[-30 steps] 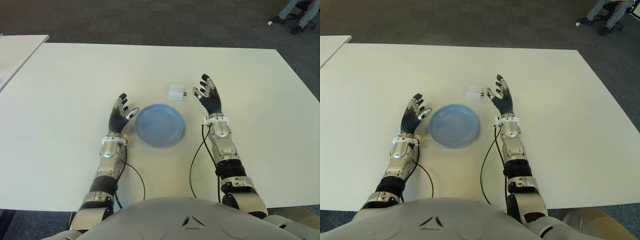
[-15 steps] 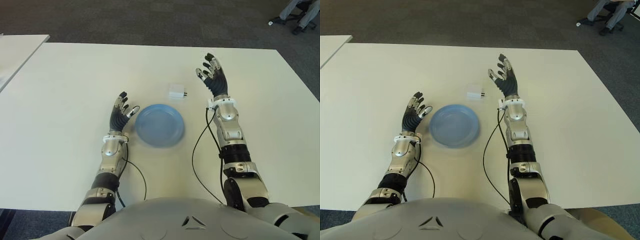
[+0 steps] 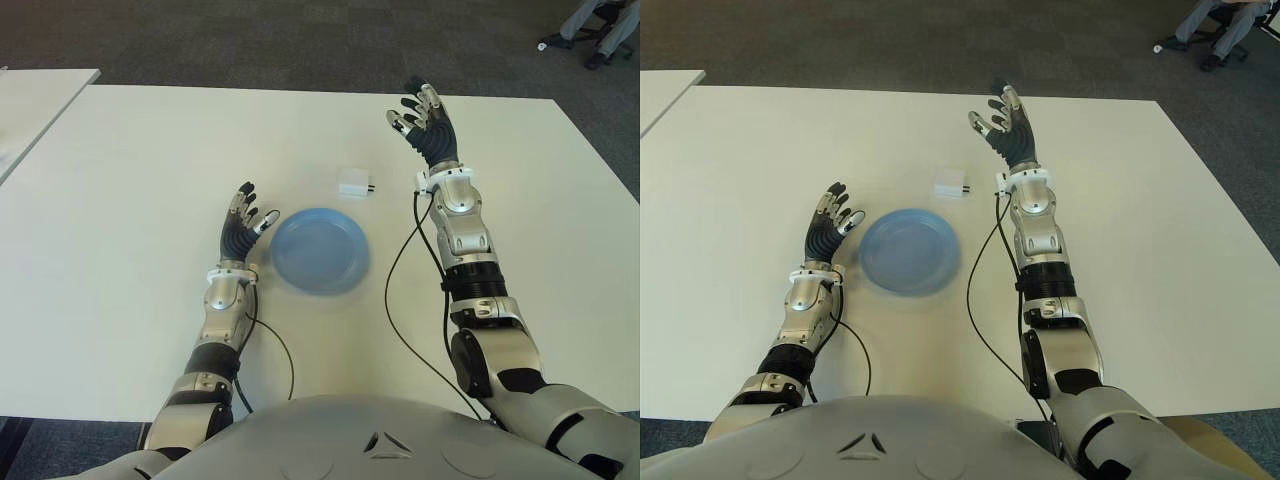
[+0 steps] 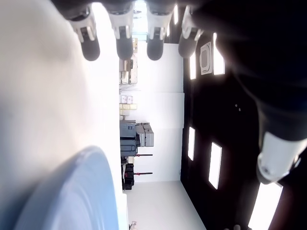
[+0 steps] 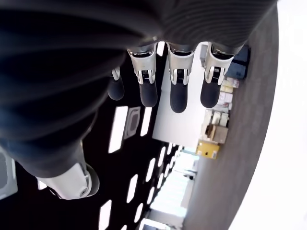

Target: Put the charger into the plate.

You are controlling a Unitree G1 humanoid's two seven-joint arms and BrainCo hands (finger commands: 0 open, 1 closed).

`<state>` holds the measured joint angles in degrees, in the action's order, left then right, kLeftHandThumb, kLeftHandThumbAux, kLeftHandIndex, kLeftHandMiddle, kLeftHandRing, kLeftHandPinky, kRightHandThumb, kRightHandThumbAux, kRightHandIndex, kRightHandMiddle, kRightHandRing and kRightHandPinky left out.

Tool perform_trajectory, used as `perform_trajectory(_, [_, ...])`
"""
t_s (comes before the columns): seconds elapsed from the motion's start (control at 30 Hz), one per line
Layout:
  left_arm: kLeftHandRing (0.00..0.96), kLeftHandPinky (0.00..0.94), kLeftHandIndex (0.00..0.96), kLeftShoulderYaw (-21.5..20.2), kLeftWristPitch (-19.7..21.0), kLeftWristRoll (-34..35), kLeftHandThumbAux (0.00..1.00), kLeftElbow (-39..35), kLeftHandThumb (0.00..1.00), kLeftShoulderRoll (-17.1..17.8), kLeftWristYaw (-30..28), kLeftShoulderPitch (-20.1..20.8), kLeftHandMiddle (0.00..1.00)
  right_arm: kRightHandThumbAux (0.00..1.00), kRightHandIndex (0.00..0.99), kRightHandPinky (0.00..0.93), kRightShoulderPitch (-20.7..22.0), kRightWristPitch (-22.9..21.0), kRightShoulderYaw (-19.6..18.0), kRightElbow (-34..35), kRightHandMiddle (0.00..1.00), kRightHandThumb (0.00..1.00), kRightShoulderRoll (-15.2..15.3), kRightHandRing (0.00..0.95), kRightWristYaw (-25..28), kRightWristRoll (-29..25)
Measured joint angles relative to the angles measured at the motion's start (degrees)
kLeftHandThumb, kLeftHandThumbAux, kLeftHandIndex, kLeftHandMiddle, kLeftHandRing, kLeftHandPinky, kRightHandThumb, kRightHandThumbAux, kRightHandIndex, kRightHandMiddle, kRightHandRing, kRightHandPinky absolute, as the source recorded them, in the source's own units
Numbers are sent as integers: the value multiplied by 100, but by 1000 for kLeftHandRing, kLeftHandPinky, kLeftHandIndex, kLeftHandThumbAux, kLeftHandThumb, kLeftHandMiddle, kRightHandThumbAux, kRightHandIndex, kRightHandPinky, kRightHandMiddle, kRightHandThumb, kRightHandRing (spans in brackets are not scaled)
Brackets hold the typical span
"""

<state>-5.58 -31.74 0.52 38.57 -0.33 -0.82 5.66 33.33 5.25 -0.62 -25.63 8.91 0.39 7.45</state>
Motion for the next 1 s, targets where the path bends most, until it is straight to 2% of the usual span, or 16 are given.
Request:
perform_trajectory(0.27, [78,84,0,1,-63,0,591,39,0,-8,0,20,84,611,28,140,755,317,499,-1081,78,378,313,84,-74,676])
perform_trajectory(0.5, [75,79,0,2,-65,-4,592,48,0,-18,0,28,82,584,25,138,1382,1212,1046,-2462,71,401,464,80,-258,1269])
perform_trajectory(0.67, [76,83,0,6,-65,-12,588,41,0,-19,0,9,81,548,14,120,1639,1742,1497,-3340,55,393,545,69,-466,1740])
perform_trajectory(0.87, [77,82,0,11,-64,-13,587,-15,0,-19,0,-27,81,522,1,74,1841,1877,1913,-3879,35,361,608,45,-590,2190])
perform_trajectory(1.0, [77,83,0,20,-64,-18,586,-49,0,-23,0,-57,82,503,0,54,1976,1878,2060,-4101,27,353,606,34,-623,2321])
